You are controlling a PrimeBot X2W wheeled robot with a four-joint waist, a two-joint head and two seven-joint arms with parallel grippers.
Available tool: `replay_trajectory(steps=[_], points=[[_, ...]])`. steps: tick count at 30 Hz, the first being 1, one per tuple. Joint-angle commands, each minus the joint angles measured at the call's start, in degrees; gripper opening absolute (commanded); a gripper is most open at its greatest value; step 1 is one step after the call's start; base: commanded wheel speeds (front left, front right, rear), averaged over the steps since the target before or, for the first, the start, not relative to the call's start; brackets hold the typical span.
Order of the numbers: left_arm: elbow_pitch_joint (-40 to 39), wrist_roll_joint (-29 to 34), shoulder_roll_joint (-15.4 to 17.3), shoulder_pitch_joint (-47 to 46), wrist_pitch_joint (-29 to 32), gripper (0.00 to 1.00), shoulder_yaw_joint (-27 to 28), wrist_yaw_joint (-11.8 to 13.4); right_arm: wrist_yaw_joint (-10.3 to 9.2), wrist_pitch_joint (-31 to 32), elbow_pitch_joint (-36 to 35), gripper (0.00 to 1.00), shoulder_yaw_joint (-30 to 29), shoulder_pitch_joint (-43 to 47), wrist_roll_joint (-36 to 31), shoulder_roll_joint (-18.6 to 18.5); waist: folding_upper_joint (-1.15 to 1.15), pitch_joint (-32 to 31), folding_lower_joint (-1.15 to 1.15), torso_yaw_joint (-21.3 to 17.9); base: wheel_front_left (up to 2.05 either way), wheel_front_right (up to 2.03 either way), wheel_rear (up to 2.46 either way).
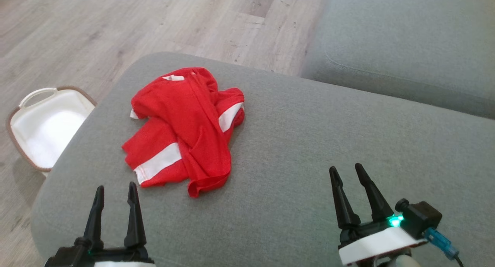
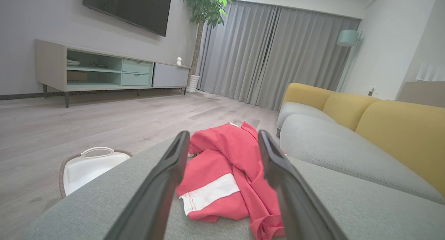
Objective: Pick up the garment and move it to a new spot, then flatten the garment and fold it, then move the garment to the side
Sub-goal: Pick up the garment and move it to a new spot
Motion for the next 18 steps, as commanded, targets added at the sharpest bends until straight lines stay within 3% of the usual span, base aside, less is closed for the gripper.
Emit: replay_trajectory(steps=[1, 12, 18], points=[[-1.7, 0.5, -0.1, -1.8, -0.5, 1.0, 1.6, -0.2, -0.04, -0.6, -1.7, 1.0, 1.3, -1.0, 0.5, -0.4, 0.0, -0.2, 0.0, 0.5, 0.0, 0.0, 0.0], [-2.4, 1.2, -0.1, -2.7, -0.5, 1.0, 2.9, -0.5, -0.04, -0.6, -1.4, 1.0, 0.9, -1.2, -0.2, -0.4, 0.0, 1.7, 0.0, -0.7, 0.0, 0.0, 0.0], [-1.2, 3.1, 2.3, -11.7, -0.5, 1.0, 3.7, -1.7, -0.04, -0.6, -3.2, 1.0, -2.3, -3.8, -2.3, -0.4, 0.0, 8.1, 0.0, -3.8, 0.0, 0.0, 0.0]])
